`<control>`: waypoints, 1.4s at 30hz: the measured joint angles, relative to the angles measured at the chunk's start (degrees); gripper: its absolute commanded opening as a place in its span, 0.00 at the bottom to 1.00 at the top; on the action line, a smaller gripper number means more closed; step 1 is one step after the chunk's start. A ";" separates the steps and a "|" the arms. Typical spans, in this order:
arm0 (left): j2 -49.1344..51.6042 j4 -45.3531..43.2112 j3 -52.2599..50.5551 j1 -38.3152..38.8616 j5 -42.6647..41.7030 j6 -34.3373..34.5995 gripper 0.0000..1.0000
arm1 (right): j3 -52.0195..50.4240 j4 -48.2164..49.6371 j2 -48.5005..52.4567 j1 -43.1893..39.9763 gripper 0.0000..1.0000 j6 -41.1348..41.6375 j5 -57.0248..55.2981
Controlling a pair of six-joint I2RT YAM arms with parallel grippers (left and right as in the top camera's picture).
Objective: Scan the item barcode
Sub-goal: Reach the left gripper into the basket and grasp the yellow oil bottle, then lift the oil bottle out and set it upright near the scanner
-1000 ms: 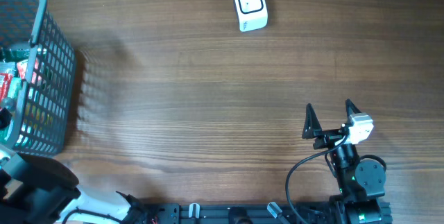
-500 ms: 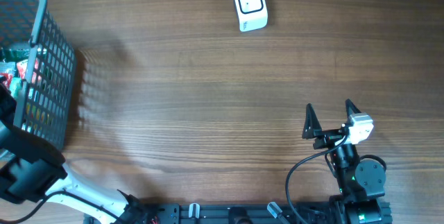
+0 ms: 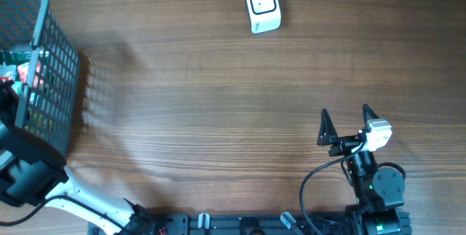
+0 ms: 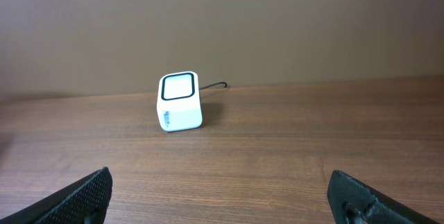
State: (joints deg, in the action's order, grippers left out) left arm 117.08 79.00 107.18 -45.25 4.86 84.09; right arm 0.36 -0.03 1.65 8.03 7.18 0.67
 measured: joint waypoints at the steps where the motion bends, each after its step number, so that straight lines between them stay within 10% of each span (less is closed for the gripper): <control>1: 0.00 0.15 0.00 0.00 -0.02 0.04 0.22 | 0.00 0.00 0.00 0.00 1.00 0.00 0.00; 13: -5.53 -1.36 -0.74 -4.07 -1.27 -4.35 0.15 | 0.00 0.00 0.00 0.00 1.00 0.00 0.00; 21: -22.99 -14.01 -0.74 -5.81 -0.52 -23.67 0.31 | 0.00 0.00 0.00 0.00 1.00 0.00 -0.02; 29: -38.12 -25.09 -0.70 -4.83 -22.71 -44.39 0.22 | 0.00 0.00 0.00 0.00 1.00 -0.02 -0.02; 36: -42.07 -24.41 -0.70 17.22 -29.05 -48.52 0.20 | 0.00 0.00 0.00 0.00 1.00 -0.02 -0.02; 42: -40.61 -21.40 -0.68 48.65 -17.77 -52.78 0.19 | 0.00 0.00 0.00 0.00 0.99 -0.02 0.00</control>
State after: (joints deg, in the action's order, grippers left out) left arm 76.47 57.60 106.50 3.40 -12.91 31.31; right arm 0.36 -0.03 1.65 8.03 7.16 0.67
